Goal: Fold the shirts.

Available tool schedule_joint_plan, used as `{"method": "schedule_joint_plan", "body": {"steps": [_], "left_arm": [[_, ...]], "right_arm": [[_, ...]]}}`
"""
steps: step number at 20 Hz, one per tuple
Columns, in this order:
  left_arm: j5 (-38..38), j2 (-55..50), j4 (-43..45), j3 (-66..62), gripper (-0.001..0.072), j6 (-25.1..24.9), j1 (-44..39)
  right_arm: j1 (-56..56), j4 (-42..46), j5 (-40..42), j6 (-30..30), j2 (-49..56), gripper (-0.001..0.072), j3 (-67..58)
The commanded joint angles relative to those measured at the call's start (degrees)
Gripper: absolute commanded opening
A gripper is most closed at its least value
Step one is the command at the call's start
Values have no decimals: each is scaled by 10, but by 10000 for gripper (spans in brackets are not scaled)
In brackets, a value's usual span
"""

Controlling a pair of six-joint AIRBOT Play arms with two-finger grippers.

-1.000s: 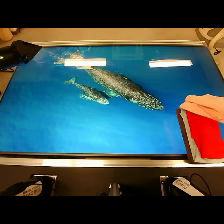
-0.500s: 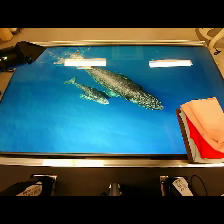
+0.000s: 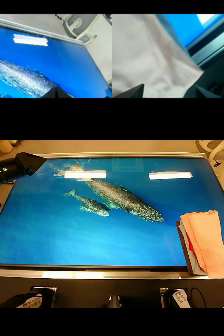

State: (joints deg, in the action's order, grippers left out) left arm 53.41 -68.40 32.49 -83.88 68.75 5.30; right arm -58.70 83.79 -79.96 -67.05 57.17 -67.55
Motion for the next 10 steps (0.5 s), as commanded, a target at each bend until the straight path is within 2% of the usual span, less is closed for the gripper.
{"method": "schedule_joint_plan", "body": {"steps": [1,2,3,4,6,7,8,10], "left_arm": [[-1,0,0,0,22,-1,-1],[-9,-1,10,0,21,-7,-4],[-20,-2,41,-2,20,-7,-12],[-27,-4,105,-6,19,4,-25],[-15,-19,326,-24,19,128,-69],[3,-25,438,-27,20,183,-91],[35,-32,551,-26,21,229,-115],[130,-49,680,-25,34,273,-146]], "right_arm": [[0,-52,135,76,1,673,-122],[5,-99,170,108,4,666,-156],[28,-132,201,144,8,621,-186],[71,-142,224,177,11,621,-205],[198,-126,224,212,20,621,-209],[274,-101,199,204,34,621,-209],[346,-65,169,164,53,621,-209],[471,-1,97,37,106,638,-209]]}}
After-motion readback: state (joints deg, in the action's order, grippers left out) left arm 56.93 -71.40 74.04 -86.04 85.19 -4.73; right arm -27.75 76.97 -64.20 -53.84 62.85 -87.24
